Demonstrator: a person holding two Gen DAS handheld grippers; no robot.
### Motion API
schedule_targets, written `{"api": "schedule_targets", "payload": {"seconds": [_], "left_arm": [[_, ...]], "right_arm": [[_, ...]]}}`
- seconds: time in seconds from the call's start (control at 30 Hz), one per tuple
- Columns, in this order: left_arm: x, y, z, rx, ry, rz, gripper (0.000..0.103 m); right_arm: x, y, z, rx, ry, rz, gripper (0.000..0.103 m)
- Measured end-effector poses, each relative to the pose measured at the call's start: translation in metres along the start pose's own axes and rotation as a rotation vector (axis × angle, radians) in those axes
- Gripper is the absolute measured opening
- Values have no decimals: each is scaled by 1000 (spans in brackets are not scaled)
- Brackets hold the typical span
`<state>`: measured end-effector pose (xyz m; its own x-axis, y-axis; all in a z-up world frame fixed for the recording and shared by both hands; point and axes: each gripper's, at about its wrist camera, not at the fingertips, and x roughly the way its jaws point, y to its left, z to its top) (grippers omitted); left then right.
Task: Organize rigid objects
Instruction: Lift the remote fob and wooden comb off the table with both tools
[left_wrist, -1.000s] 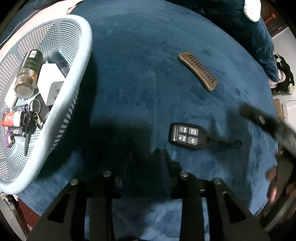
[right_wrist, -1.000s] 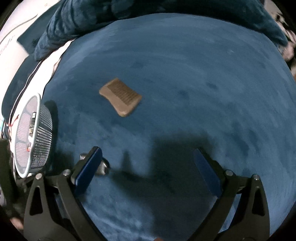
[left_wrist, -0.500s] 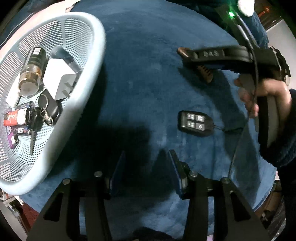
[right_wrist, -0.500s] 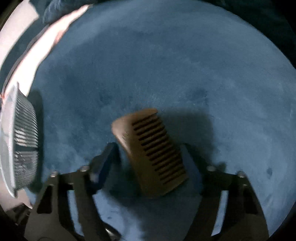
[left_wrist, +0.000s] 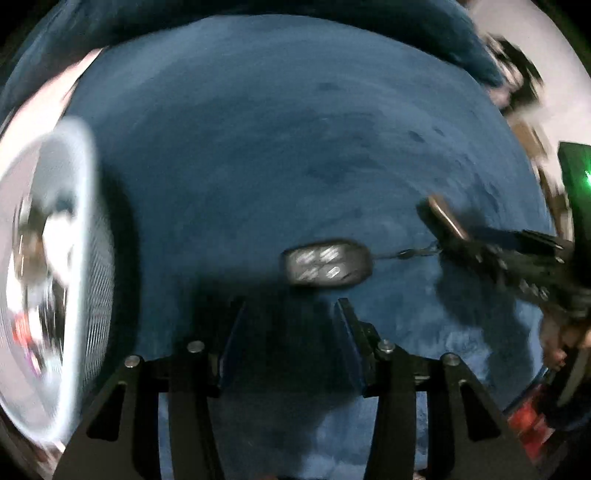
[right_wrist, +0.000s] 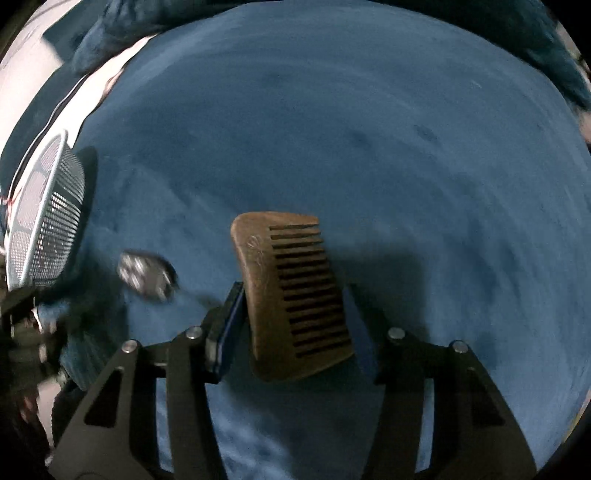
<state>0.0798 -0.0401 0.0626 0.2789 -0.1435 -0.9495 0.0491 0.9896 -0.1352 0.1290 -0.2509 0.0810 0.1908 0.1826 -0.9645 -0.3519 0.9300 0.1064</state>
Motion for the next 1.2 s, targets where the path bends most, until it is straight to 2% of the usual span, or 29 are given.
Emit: {"api": "schedule_targets", "payload": {"seconds": [0.1,0.2,0.3,0.4,0.5,0.57,0.63,0.77,0.83,0.9,1.1,1.17,1.2], "left_arm": [[15,-27,21,199,18,36,49],[29,-49,29,365,43,34,49],[42,-59,31,473,55,33,48],[42,-51,32,403,75,-13,45],[31,-34,18,259,112,-155,45],[25,-30,2,221,134,-226,45],[19,-28,-11,222,128,-224,45],[13,-25,-15,211,108,-236,46],[13,-20,-15,219,109,-236,62],[13,-26,-18,247,114,-223,68],[18,-39,-26,399,132,-163,69],[19,-42,-26,460,128,-133,67],[21,-44,-25,478,130,-124,59]], "right_arm": [[-5,-18,-29,80,17,12,54],[-8,-27,-50,147,12,46,54],[-11,-32,-56,176,1,67,54],[-11,-34,-60,187,2,67,55],[-9,-32,-52,204,2,66,55],[-12,-34,-46,209,3,59,55],[-10,-31,-45,205,1,53,56],[-6,-26,-40,207,-2,62,56],[-9,-31,-48,209,0,64,56],[-9,-32,-50,200,5,62,56],[-5,-26,-45,175,23,56,64],[-3,-24,-42,173,25,54,64],[-2,-24,-41,173,26,52,64]]}}
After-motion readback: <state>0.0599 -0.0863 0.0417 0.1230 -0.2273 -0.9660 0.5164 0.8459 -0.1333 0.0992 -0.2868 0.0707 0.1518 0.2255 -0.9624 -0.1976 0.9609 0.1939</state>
